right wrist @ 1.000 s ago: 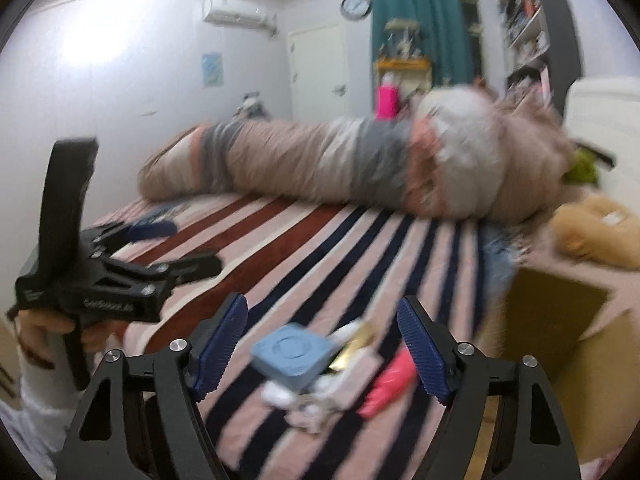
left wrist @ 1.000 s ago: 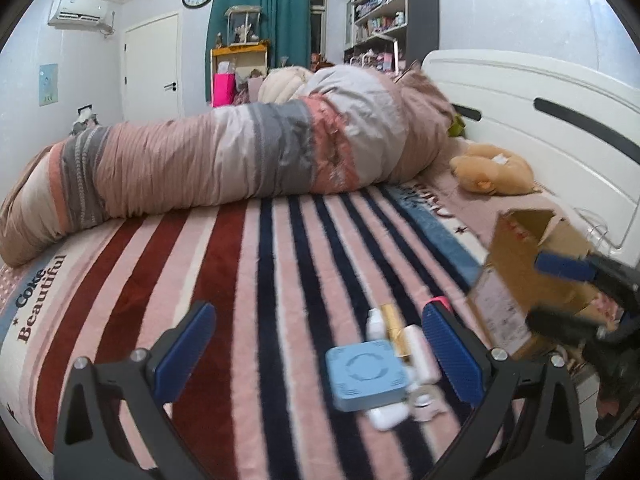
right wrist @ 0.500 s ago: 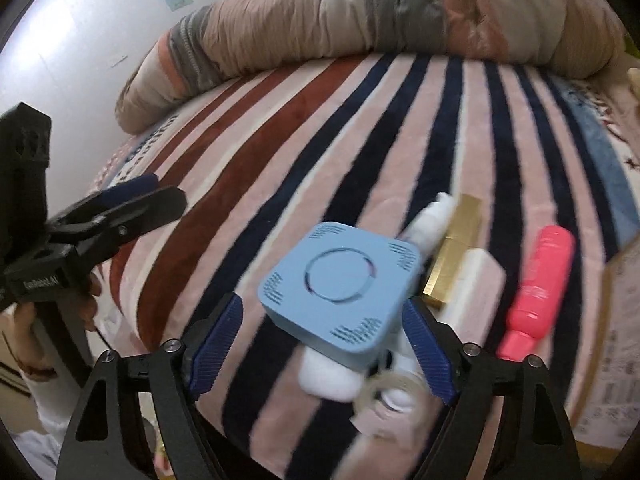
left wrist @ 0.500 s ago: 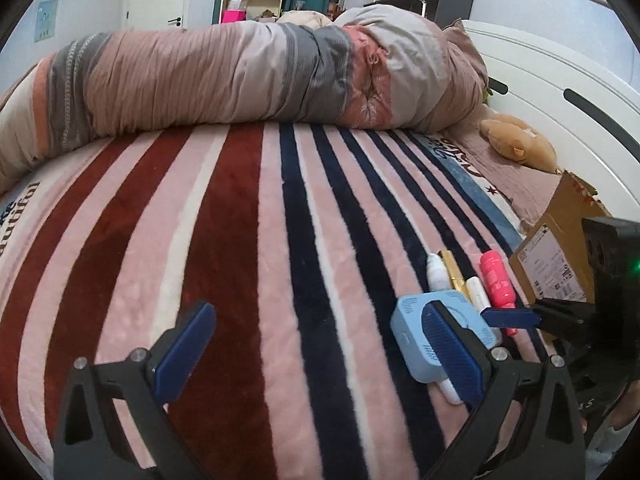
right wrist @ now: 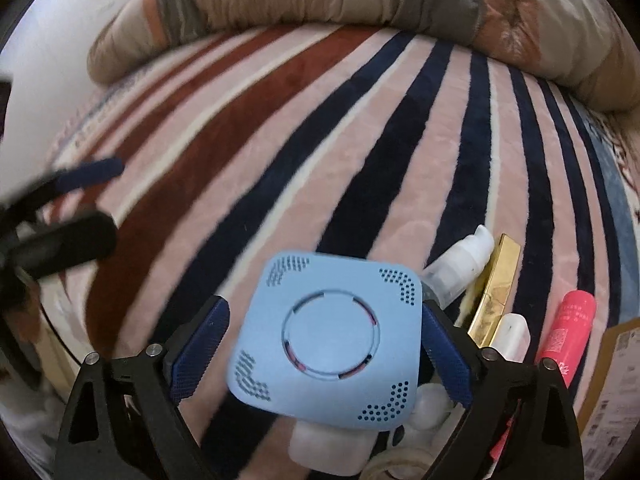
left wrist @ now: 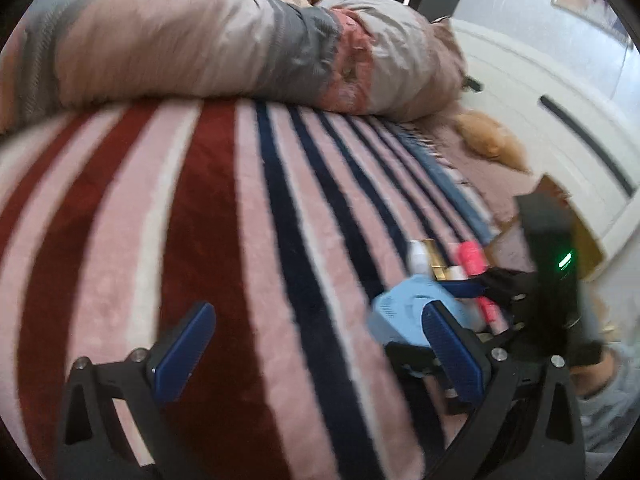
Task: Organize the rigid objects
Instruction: 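Grasp the light-blue square case with the right gripper, then carry the blue case into the cardboard box and open the right gripper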
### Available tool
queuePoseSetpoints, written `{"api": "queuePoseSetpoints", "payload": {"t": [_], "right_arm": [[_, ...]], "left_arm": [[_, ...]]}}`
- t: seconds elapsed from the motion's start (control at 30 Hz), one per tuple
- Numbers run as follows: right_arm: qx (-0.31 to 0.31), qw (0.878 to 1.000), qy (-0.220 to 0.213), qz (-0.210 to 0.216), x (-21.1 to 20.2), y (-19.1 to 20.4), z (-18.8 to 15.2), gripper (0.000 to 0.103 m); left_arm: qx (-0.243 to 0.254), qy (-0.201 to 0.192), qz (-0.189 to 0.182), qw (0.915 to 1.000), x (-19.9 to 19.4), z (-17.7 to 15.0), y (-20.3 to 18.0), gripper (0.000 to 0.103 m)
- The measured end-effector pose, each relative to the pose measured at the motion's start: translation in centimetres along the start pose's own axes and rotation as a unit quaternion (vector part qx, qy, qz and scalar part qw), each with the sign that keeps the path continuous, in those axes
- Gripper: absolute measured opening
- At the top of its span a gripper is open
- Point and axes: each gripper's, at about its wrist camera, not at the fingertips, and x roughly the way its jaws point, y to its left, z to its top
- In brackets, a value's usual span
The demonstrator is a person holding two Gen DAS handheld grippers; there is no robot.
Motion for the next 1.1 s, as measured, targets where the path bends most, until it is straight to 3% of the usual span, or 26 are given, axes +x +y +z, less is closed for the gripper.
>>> {"api": "queuePoseSetpoints", "payload": {"t": [0.1, 0.17, 0.4, 0.5, 0.57, 0.6, 0.63, 0.73, 0.93, 1.1], "right_arm": [[-0.014, 1.0, -0.009, -0.007, -0.5, -0.1, -0.3, 0.083], [-0.023, 0.999, -0.027, 0.0, -1.6, -0.1, -0.5, 0.083], [-0.065, 0.988, -0.138, 0.033, -8.5, 0.7, -1.0, 0.083], [-0.072, 0.979, -0.185, 0.042, -11.4, 0.7, -1.4, 0.083], [-0.078, 0.973, -0.214, 0.045, -13.1, 0.5, -1.7, 0.083], [-0.081, 0.969, -0.228, 0.043, -13.9, 0.3, -1.9, 0.083], [-0.083, 0.967, -0.235, 0.041, -14.5, 0.1, -1.8, 0.083], [-0.079, 0.962, -0.259, 0.028, -16.9, -1.0, -2.5, 0.08], [-0.054, 0.953, -0.296, 0.017, -21.9, -4.8, -5.8, 0.08], [-0.008, 0.948, -0.319, -0.007, -25.3, -9.8, -8.7, 0.08]], "left_arm": [[-0.024, 0.028, -0.087, 0.9955, 1.2, 0.5, 0.4, 0.102], [-0.025, 0.039, -0.119, 0.9918, 1.5, 0.7, 0.0, 0.102], [-0.033, 0.047, -0.244, 0.968, 0.7, 2.9, -4.2, 0.101], [-0.027, 0.049, -0.268, 0.9617, 0.0, 4.2, -6.6, 0.086], [-0.018, 0.049, -0.272, 0.9609, -0.4, 4.8, -8.0, 0.074], [-0.013, 0.047, -0.272, 0.9611, -0.8, 5.1, -8.8, 0.062], [-0.007, 0.041, -0.267, 0.9629, -1.3, 5.5, -9.7, 0.051], [0.021, 0.021, -0.249, 0.9682, -2.5, 6.2, -12.2, 0.031], [0.104, 0.007, -0.226, 0.9685, -3.0, 7.6, -20.0, 0.028], [0.165, 0.02, -0.233, 0.958, -0.8, 8.9, -27.7, 0.028]]}}
